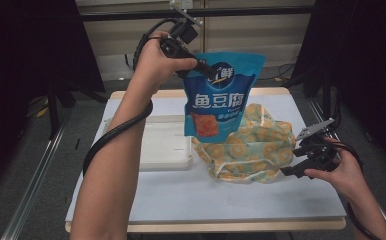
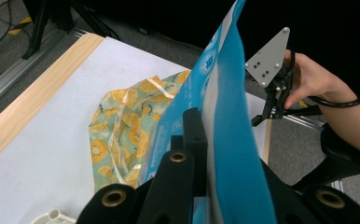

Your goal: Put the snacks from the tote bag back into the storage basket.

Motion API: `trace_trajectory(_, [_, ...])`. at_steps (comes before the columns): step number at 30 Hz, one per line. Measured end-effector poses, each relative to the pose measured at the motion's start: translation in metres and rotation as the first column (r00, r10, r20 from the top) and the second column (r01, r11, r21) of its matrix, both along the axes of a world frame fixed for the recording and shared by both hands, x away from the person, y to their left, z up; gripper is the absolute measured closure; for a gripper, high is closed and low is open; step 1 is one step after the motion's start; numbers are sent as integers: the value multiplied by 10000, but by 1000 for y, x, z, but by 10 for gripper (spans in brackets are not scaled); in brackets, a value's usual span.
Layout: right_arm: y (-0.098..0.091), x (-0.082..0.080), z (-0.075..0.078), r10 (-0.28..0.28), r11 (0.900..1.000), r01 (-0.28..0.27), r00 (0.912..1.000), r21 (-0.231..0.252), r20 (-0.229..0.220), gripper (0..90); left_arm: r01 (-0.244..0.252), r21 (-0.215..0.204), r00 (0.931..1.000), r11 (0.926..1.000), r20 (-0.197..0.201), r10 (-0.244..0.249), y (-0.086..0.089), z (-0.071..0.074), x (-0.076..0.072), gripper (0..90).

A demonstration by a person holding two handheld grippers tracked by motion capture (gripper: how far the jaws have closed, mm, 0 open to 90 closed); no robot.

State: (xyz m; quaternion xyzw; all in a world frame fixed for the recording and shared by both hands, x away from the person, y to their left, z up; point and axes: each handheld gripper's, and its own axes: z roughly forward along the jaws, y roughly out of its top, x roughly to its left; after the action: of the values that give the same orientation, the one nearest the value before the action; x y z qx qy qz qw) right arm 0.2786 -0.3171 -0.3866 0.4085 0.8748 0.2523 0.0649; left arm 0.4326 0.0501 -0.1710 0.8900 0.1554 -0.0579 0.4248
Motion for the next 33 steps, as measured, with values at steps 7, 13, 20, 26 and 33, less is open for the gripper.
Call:
trace_trajectory(7, [1, 0, 0, -16, 10000, 16, 10000, 4, -10, 131, -161, 12, 9999, 9999, -19, 161, 18, 3, 1, 900])
trace_trajectory(13, [0, -1, 1, -44, 10000, 44, 10000, 82, 9, 128, -262, -47, 9995, 9996, -153, 261, 32, -3, 3, 900])
trace_trajectory(20, [-1, 0, 1, -16, 9999, 16, 10000, 117, 17, 126, -423, -14, 9989, 9991, -179, 422, 48, -7, 4, 900])
trace_trajectory(26, [0, -1, 1, -40, 10000, 40, 10000, 65, 26, 126, -517, 92, 9986, 9986, -134, 518, 57, -13, 5, 900])
trace_trajectory(33, [-3, -2, 1, -140, 9998, 141, 9999, 113, -100, 124, -683, 37, 9974, 9977, -205, 684, 71, -22, 8, 900])
